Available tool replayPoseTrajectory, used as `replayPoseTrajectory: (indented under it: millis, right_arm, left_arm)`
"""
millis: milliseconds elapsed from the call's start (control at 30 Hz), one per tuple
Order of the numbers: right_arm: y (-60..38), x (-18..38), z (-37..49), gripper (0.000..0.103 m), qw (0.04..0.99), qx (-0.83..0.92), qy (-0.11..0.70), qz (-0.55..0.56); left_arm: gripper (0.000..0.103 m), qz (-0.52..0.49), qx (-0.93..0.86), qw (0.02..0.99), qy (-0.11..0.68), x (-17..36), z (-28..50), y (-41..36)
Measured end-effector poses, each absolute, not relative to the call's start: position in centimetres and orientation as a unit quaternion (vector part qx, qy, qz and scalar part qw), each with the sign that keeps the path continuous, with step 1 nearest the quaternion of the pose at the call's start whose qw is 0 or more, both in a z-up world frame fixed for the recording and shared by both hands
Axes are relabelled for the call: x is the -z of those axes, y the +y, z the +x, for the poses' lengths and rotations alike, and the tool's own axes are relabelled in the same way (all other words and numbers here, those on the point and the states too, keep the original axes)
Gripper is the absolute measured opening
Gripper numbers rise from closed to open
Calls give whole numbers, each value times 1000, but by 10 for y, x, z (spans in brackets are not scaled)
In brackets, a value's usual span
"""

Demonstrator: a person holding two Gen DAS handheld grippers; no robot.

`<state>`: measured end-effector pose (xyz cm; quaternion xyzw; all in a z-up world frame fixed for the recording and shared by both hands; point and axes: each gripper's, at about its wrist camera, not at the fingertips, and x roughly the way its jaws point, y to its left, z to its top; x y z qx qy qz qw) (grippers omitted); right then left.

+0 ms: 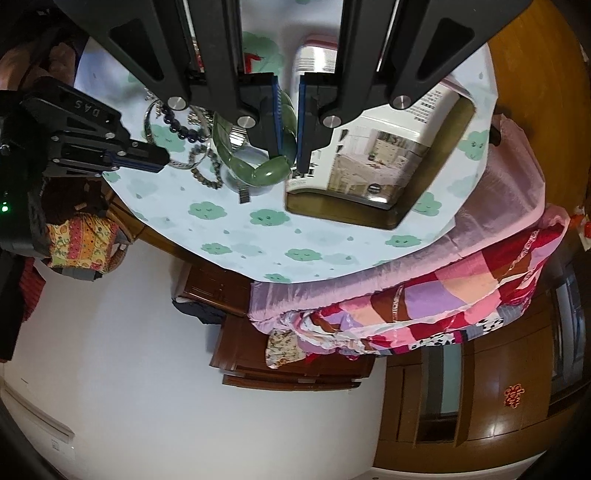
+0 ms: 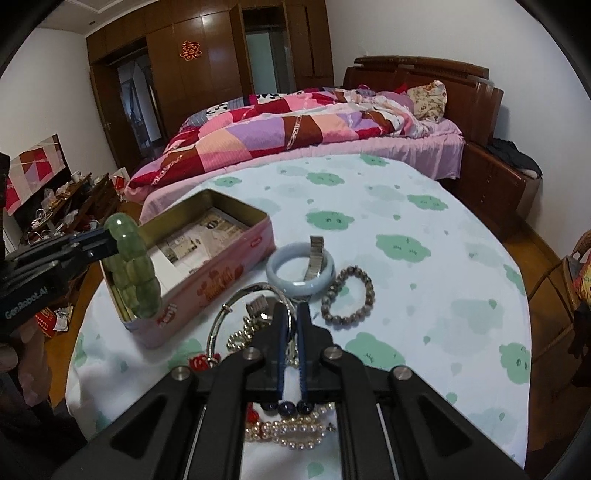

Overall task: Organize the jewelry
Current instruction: 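Lift the green jade bangle with the left tool while the right tool grasps the silver cuff bangle, then lower both bangles into the tin box and open both tools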

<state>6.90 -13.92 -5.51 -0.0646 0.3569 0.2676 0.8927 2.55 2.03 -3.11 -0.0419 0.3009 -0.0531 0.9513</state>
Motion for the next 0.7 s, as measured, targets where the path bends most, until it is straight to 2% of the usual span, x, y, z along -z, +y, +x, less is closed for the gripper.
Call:
replayPoseTrajectory:
  millis: [700]
  right_arm:
    - [-74, 37, 106, 7, 888, -302, 338, -84]
  left_arm:
    - [5, -57, 0, 948, 314, 37, 65, 74]
